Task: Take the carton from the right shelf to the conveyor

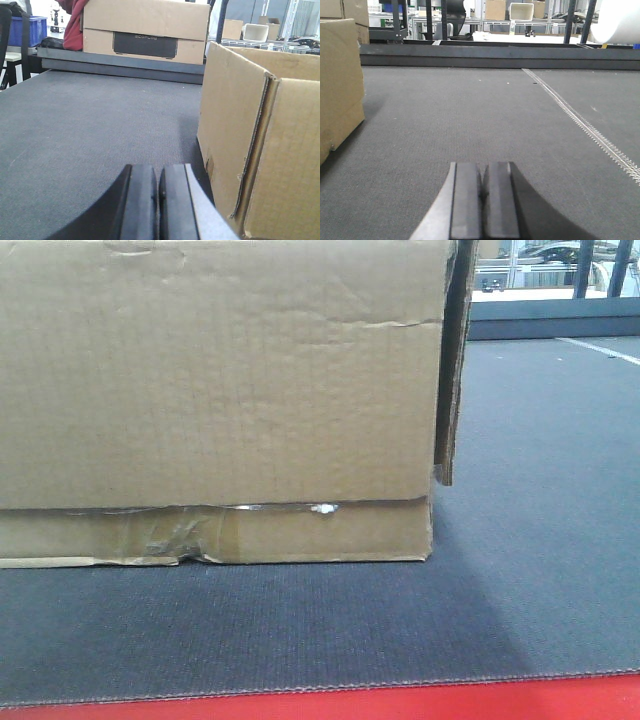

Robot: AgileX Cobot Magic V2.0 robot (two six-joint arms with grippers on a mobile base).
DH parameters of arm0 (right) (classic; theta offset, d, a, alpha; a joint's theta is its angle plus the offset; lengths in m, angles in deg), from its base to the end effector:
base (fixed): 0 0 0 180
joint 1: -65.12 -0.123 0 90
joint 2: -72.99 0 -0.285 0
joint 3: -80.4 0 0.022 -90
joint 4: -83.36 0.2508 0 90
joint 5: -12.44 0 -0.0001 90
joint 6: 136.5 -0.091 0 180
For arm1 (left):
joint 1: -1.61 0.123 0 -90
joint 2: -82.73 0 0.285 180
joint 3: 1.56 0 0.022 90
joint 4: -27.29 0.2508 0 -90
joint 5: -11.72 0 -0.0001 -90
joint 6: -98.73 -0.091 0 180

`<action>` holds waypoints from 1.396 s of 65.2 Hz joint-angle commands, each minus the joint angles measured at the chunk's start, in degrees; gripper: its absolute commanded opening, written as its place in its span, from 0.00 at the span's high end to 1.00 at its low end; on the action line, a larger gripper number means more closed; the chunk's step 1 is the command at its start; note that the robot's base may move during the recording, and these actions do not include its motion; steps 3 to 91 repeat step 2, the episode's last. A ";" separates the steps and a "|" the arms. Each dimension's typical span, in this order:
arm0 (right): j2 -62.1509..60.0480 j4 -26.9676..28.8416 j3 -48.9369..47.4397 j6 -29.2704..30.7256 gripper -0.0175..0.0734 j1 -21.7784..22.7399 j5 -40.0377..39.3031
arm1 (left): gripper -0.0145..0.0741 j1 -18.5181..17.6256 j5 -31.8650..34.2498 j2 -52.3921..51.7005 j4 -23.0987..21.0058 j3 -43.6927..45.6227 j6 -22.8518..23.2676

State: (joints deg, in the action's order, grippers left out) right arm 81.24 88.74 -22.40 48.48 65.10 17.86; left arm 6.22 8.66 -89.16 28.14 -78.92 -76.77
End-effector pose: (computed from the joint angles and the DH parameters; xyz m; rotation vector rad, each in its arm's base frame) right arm 0.0572 0.0008 0.2043 -0.0020 1.5856 0.0124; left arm 0.0569 0.0047 0.2072 -0.1119 1.5411 0.0139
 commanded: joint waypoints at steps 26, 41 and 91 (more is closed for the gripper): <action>-0.46 -0.01 0.02 0.43 0.89 0.41 -0.79 | 0.82 0.06 1.10 -0.32 -0.33 0.14 -0.19; -0.46 -0.01 0.02 0.43 0.89 0.41 -0.79 | 0.82 0.06 1.10 -0.32 -0.33 0.14 -0.19; -0.46 -0.01 0.02 0.43 0.89 0.41 -0.79 | 0.82 0.06 1.10 -0.32 -0.33 0.14 -0.19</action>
